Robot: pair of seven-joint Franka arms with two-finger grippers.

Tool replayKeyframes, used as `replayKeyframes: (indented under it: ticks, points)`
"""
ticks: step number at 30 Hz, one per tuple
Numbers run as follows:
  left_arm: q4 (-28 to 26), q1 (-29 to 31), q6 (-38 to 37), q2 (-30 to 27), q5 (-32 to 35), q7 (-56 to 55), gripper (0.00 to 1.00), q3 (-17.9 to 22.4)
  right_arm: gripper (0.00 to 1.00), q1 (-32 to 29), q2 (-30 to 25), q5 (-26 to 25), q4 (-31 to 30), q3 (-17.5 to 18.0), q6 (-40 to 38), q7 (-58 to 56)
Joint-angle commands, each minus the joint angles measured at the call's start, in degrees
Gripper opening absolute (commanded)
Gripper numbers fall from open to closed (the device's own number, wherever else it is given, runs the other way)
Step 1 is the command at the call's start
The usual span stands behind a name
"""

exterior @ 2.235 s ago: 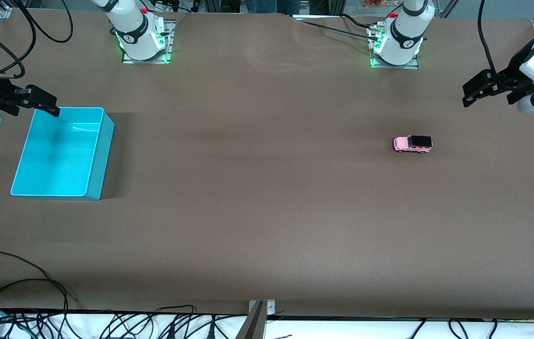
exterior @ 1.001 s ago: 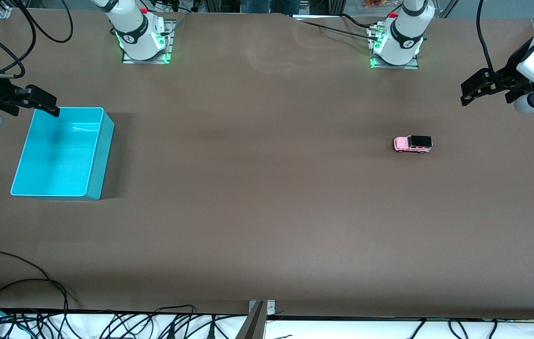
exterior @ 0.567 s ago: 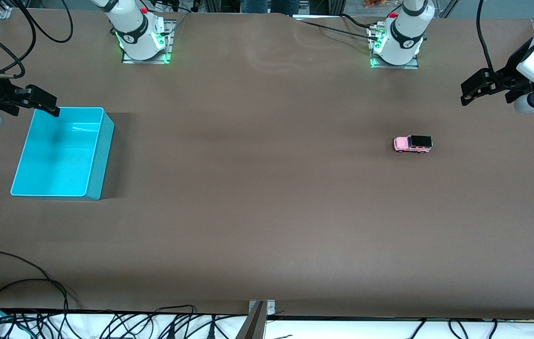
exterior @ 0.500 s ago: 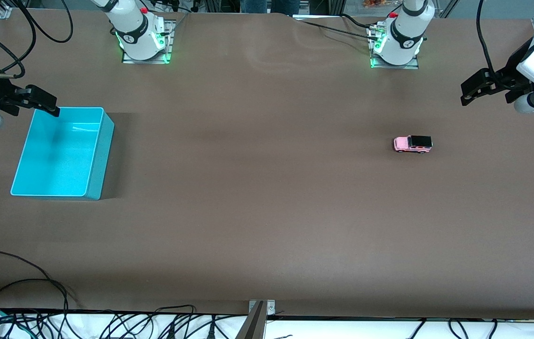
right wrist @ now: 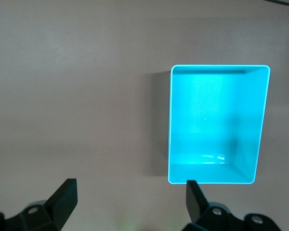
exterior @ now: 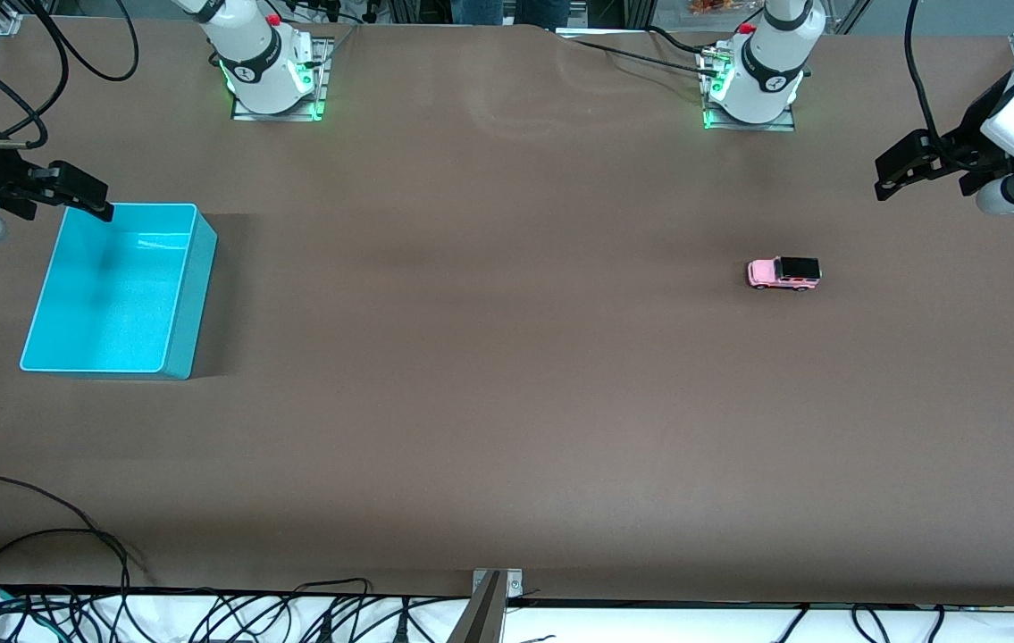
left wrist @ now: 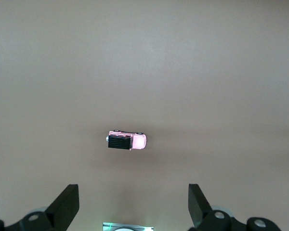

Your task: Wind and store pink jeep toy

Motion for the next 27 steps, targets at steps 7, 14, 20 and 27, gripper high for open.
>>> replayKeyframes:
  ticks: [7,14,20,27]
  points:
    - [0.14,-0.17,-0.69,-0.63,0.70,-0.32,1.00,-0.16,1.00,-0.22,-0.32,0.58,-0.05,0.01,0.43,0.47]
    - [0.14,-0.17,-0.69,-0.63,0.70,-0.41,1.00,-0.25,1.00,-0.13,-0.32,0.58,-0.05,0.01,0.43,0.47]
    - [0.14,-0.26,-0.69,-0.54,0.70,-0.41,1.00,-0.25,1.00,-0.22,-0.32,0.58,-0.05,0.01,0.43,0.47]
    - [0.05,-0.08,-0.69,-0.19,0.87,-0.32,1.00,0.37,1.00,-0.13,-0.32,0.58,-0.05,0.01,0.43,0.47]
